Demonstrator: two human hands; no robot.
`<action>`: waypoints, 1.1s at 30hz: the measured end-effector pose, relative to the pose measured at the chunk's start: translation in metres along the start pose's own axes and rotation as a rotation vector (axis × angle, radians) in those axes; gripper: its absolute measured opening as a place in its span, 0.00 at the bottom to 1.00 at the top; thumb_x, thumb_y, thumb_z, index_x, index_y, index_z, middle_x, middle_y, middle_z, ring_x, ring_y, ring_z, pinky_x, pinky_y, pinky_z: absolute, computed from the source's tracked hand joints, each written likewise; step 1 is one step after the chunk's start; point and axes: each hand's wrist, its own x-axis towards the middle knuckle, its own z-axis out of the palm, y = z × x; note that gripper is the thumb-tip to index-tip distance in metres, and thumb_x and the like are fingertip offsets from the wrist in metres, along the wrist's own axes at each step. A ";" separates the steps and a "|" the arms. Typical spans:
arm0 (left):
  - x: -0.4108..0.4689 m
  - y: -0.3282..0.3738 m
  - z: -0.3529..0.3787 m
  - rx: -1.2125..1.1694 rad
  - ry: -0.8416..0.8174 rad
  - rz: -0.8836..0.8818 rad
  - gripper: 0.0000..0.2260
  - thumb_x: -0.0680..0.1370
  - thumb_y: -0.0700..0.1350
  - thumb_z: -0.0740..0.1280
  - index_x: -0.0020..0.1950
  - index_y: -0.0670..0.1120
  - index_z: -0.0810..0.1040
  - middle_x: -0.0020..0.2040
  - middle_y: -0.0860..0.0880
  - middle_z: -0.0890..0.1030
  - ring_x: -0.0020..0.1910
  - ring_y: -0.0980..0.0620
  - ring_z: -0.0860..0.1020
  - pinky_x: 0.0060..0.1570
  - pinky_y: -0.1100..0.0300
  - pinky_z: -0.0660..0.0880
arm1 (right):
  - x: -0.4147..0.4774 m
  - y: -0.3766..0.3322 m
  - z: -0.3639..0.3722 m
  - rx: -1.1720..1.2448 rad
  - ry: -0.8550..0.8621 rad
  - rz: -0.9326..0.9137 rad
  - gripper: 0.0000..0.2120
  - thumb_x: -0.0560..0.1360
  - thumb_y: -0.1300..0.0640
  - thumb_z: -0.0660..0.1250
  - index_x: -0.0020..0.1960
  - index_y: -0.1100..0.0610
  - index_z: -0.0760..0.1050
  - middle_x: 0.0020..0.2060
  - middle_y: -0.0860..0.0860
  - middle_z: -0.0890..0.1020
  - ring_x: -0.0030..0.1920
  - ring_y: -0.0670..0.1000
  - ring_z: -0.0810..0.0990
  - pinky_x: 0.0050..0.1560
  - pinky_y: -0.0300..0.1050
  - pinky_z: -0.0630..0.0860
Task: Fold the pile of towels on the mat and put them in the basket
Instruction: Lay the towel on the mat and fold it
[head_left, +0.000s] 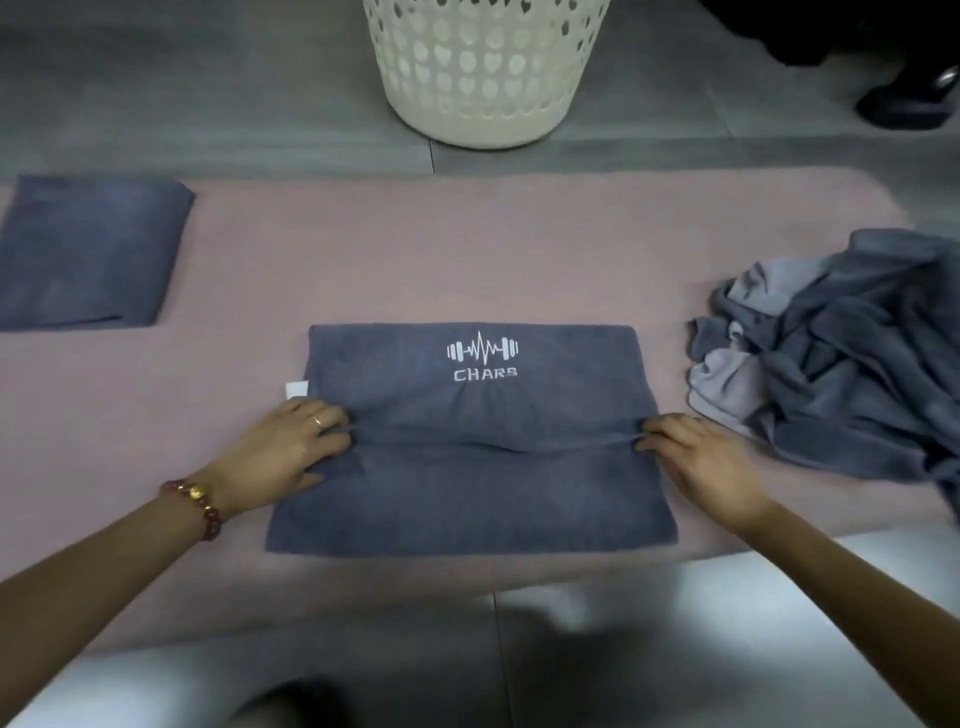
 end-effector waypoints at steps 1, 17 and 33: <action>-0.005 0.004 -0.001 0.002 0.007 -0.013 0.12 0.67 0.49 0.65 0.48 0.47 0.72 0.49 0.45 0.74 0.47 0.46 0.72 0.49 0.55 0.66 | -0.009 -0.004 0.004 0.011 -0.014 0.034 0.13 0.70 0.59 0.58 0.45 0.59 0.81 0.48 0.57 0.82 0.49 0.54 0.76 0.49 0.43 0.67; -0.032 0.027 -0.021 -0.113 0.325 -0.278 0.12 0.70 0.42 0.59 0.36 0.39 0.81 0.40 0.43 0.83 0.45 0.51 0.72 0.44 0.58 0.67 | -0.002 -0.007 -0.029 -0.085 0.146 -0.110 0.11 0.73 0.57 0.61 0.40 0.59 0.80 0.41 0.54 0.82 0.44 0.50 0.72 0.41 0.44 0.68; -0.047 0.042 -0.015 -0.011 0.228 -0.150 0.15 0.74 0.47 0.60 0.38 0.41 0.83 0.43 0.45 0.84 0.39 0.46 0.81 0.44 0.58 0.68 | -0.016 -0.015 -0.025 -0.027 0.079 -0.040 0.11 0.72 0.56 0.61 0.39 0.59 0.80 0.39 0.54 0.82 0.39 0.55 0.81 0.41 0.44 0.74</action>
